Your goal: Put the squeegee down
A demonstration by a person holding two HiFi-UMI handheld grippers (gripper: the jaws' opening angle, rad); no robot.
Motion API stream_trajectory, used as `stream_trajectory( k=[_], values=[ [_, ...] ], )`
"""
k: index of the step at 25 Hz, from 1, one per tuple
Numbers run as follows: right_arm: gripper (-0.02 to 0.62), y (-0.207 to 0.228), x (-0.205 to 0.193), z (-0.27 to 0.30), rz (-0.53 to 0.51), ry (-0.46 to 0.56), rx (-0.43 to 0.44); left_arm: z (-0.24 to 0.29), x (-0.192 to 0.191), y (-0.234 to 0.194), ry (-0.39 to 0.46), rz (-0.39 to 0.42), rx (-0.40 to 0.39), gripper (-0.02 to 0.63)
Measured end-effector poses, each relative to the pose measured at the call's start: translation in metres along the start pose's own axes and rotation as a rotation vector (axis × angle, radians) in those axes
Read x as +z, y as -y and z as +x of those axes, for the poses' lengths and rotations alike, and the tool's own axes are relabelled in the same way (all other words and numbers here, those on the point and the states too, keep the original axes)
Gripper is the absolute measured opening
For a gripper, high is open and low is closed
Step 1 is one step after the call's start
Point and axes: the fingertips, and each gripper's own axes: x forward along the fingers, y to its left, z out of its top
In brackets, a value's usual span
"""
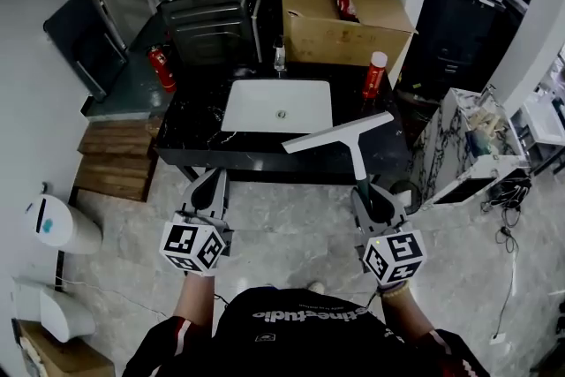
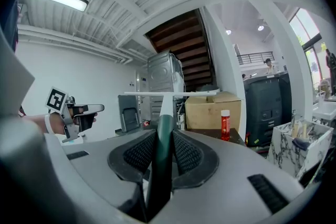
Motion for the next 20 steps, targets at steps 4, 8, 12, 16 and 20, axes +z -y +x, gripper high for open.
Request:
stream_trajectory(
  k=[4,8,12,16,20],
  values=[
    [0.124,0.003,-0.009,0.018,0.004,-0.010,0.053,0.000,-0.009,-0.006,-0.013,0.009,0.052,0.014],
    [0.124,-0.002,-0.017,0.047,0.003,-0.033,0.096,0.003,-0.021,-0.029,-0.045,0.006,0.100,0.014],
    [0.124,-0.012,-0.020,0.099,-0.015,-0.053,0.124,0.023,-0.030,-0.074,-0.037,-0.006,0.137,0.014],
    [0.124,-0.026,-0.013,0.167,-0.032,-0.065,0.137,0.056,-0.036,-0.136,-0.023,-0.017,0.156,0.014],
    [0.124,-0.047,0.003,0.252,-0.004,-0.057,0.129,0.092,-0.035,-0.216,-0.007,-0.038,0.168,0.014]
  ],
)
